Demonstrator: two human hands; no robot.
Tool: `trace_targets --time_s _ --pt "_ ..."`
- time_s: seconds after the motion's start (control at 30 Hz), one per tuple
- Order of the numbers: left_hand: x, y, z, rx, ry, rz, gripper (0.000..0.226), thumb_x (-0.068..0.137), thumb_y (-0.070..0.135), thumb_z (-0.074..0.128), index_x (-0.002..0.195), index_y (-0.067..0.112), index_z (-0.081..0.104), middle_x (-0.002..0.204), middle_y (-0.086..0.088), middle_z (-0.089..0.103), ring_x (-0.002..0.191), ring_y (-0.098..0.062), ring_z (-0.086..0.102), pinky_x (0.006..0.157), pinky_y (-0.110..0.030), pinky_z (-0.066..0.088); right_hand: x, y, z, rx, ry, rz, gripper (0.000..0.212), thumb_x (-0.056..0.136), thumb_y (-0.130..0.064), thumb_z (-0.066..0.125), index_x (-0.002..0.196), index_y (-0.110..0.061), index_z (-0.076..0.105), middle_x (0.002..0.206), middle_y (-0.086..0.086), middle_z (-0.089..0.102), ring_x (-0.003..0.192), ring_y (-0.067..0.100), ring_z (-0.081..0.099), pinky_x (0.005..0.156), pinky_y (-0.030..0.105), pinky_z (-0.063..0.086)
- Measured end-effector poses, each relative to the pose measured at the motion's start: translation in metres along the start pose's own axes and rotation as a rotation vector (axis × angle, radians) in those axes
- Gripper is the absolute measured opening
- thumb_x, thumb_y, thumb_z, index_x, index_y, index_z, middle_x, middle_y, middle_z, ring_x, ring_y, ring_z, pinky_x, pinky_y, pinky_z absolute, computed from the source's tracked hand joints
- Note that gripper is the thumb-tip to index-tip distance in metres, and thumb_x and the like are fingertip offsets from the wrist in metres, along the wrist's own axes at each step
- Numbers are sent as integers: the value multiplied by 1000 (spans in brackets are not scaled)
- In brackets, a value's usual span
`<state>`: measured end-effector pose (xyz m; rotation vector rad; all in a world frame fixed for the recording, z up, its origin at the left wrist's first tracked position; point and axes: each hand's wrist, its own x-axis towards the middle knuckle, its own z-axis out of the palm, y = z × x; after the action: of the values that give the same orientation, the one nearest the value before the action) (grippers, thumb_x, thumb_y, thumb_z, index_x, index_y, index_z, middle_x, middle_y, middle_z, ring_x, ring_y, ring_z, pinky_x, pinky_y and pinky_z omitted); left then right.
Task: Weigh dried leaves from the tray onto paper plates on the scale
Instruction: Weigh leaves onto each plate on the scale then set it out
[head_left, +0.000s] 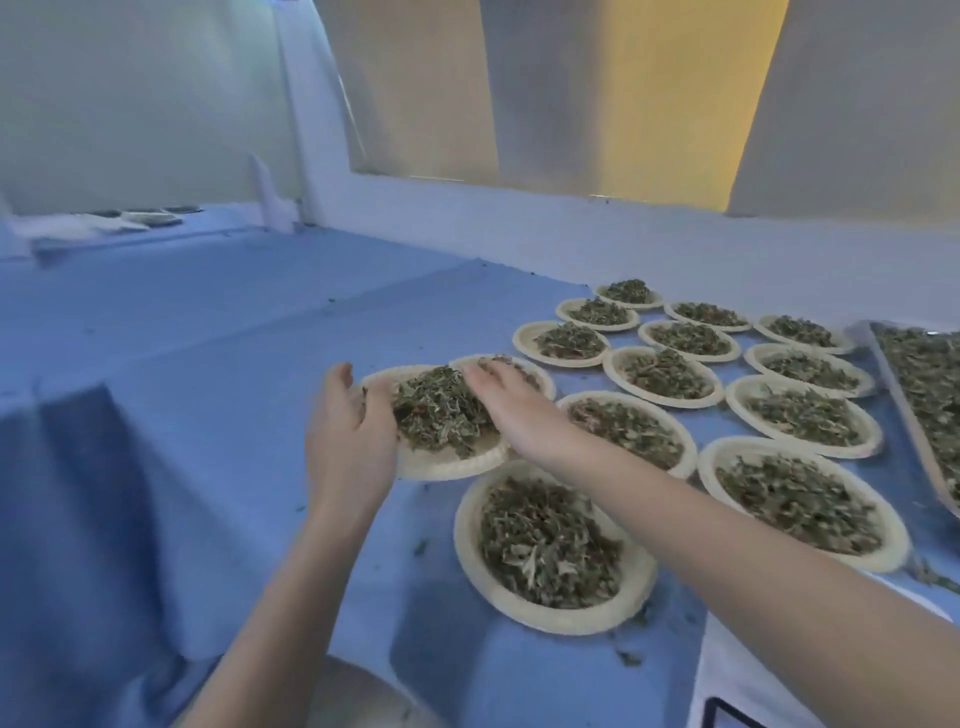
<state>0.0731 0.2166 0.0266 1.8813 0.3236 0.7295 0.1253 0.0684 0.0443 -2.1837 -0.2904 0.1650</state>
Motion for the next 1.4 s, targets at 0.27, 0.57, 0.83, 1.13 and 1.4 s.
trace_targets --time_s 0.27,0.57,0.83,1.13,1.4 --pt "20 -61 8 27 -59 -77 43 101 29 37 138 7 39 140 -7 46 128 -22 42 106 -30 29 42 21 42 -293 -33 28 72 95 -63 17 152 -18 18 158 1 20 146 20 16 117 41 13" --pt "21 -71 20 185 -120 -71 53 102 31 33 146 3 26 152 -10 32 139 -24 28 111 -34 21 38 30 46 -656 9 -114 73 94 -62 8 153 -18 10 159 3 17 147 18 -1 117 46 -9" --pt "12 -27 19 190 -59 165 49 100 28 38 144 8 32 148 -7 36 138 -21 27 109 -29 19 18 16 27 -494 20 -114 70 96 -61 14 152 -20 10 159 0 17 147 15 4 117 45 -6" --pt "-44 77 92 12 -305 513 34 101 15 37 131 5 48 130 -10 54 121 -24 46 86 -13 24 -49 14 -73 -340 333 -42 57 101 -47 18 152 -23 11 157 0 22 145 16 15 118 47 6" --pt "-162 190 171 -237 -719 636 35 101 15 32 131 11 50 130 -6 55 119 -19 48 91 -22 34 -185 44 -210 -629 601 241 51 102 -32 26 150 -17 19 152 6 33 140 20 28 114 44 21"
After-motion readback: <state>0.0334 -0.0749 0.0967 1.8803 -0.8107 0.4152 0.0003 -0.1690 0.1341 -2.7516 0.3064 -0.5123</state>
